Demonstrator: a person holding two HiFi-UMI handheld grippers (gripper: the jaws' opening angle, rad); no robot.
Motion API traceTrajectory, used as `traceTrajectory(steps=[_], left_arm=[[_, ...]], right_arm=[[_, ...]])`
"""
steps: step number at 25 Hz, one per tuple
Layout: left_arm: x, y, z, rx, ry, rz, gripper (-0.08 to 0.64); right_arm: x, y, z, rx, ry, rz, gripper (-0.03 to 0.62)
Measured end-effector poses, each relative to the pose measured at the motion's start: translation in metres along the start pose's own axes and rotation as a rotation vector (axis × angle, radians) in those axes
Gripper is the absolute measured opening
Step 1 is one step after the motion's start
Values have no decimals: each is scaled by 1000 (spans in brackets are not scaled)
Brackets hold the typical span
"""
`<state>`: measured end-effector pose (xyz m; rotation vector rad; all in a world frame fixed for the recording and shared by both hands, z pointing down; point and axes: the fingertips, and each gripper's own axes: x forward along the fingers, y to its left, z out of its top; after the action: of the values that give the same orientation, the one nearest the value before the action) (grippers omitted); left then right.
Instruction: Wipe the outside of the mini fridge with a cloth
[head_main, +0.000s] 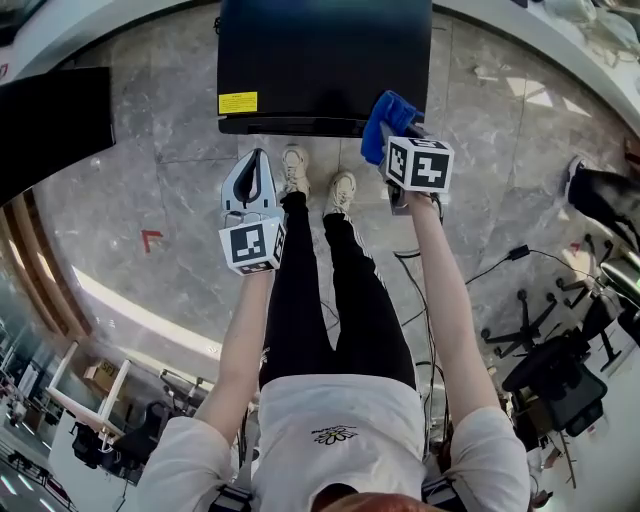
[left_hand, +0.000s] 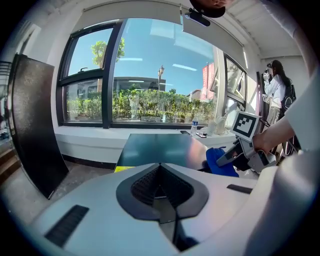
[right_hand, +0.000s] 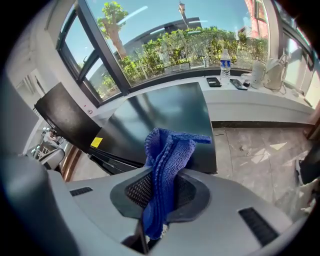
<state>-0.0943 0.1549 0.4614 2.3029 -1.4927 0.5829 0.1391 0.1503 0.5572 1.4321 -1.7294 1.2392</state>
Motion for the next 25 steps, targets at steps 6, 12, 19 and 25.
traceTrajectory(steps=[6,12,19,25], left_arm=[[15,-28,10,10,-1,-32,5],[22,-37,29,25,-40,-53,5],[14,-24,29,22,-39,-28,5],[3,-7,39,16,-46,4,5]], right_arm=[[-17,-32,-1,10,26,-56,75],[-27,-59,-7,82,27,-85,75],[-40,-87,-10,100,36,-173,75],[-68,-109,-3,135,38,-330,75]])
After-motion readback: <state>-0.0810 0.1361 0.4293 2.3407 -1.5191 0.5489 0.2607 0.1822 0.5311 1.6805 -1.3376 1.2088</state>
